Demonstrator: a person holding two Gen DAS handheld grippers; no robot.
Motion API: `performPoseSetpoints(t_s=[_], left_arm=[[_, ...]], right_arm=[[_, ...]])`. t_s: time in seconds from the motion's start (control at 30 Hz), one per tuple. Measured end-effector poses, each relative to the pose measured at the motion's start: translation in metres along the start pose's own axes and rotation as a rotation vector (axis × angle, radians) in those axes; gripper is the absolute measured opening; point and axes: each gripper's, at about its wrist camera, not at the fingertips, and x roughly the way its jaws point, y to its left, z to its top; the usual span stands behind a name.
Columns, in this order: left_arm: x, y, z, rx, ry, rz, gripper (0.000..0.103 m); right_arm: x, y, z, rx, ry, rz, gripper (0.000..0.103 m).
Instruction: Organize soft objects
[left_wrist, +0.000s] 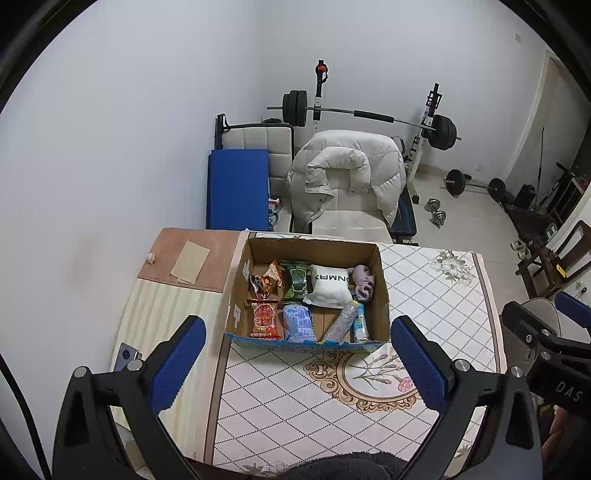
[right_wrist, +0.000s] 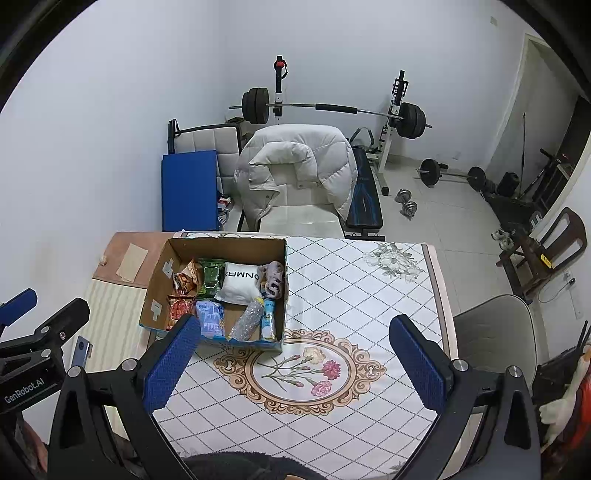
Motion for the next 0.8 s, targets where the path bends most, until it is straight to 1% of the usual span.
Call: performPoseSetpoints(t_s=[0.8], left_arm=[[0.0041, 0.0065, -0.0028, -0.014, 0.005, 0.005, 0.103]], right_arm=[[-0.0081, 0.0047, 0.0062, -0.015, -0.004, 0.005, 0.103]])
